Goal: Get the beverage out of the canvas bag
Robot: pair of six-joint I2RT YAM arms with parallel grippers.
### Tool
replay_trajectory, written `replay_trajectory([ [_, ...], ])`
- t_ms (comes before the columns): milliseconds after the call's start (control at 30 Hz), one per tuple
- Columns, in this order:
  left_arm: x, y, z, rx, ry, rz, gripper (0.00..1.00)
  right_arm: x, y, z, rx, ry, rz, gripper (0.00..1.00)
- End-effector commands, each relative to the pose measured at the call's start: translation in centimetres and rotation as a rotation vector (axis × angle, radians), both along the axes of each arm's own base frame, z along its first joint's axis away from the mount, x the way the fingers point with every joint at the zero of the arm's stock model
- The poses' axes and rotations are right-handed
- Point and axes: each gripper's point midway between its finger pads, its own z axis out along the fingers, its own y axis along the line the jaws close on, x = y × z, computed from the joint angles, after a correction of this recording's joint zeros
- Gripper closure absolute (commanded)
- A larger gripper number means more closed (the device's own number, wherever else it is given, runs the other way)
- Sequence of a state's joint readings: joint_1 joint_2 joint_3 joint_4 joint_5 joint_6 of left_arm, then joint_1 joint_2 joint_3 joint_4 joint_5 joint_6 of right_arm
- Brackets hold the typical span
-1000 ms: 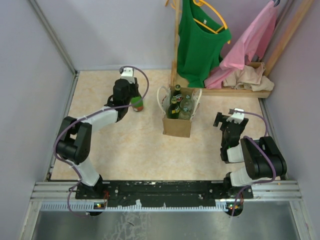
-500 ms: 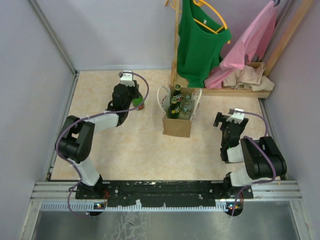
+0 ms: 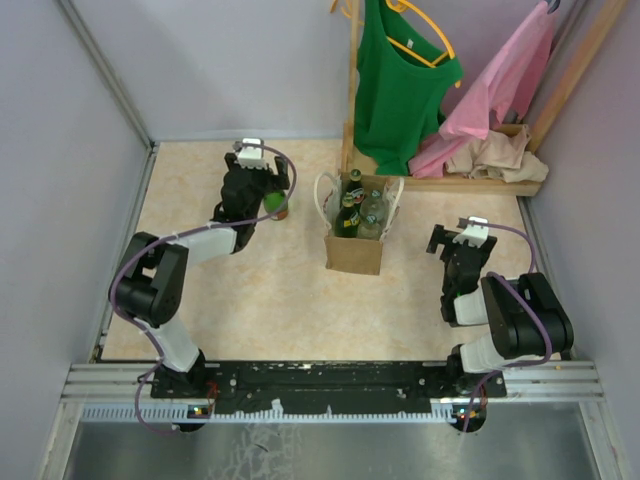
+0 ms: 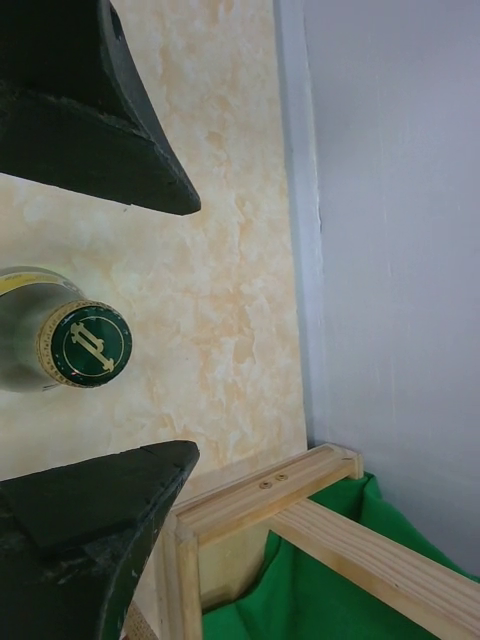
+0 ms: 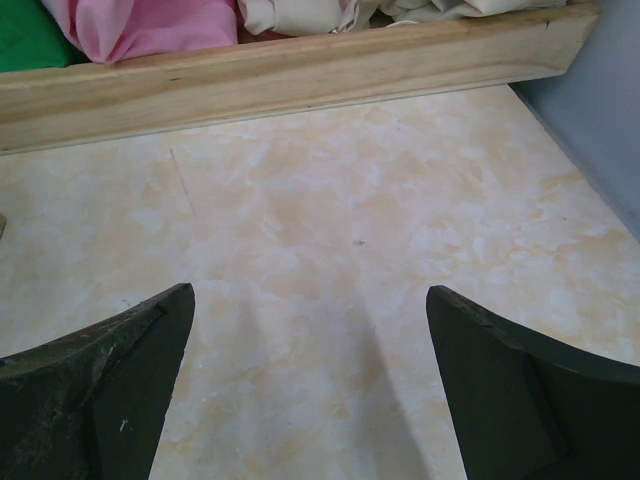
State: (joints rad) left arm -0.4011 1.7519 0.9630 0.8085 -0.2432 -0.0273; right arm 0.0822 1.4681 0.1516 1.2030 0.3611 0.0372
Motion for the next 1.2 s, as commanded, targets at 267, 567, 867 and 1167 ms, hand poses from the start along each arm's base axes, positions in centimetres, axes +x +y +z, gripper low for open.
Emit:
replay_trajectory([
  [267, -6.3, -3.8, 14.5, 0.031, -0.256, -0.131, 0.0, 0.8, 0.0, 2.4, 0.009, -0.083, -0.005, 0.01],
  [567, -14.9, -14.5, 16.2, 0.03, -0.192, -0.557, 0.11, 0.8, 0.0, 2.4, 0.009, -0.084, -0.003, 0.01],
  [867, -18.0, -23.2, 10.9, 0.1, -0.095, -0.846, 0.13, 0.8, 0.0, 2.3, 0.009, -0.083, -0.006, 0.01],
  [1167, -15.9, -25.0, 7.5, 0.106, -0.05, -0.81, 0.16, 0.8, 0.0, 2.4, 0.009, -0.083, -0.005, 0.01],
])
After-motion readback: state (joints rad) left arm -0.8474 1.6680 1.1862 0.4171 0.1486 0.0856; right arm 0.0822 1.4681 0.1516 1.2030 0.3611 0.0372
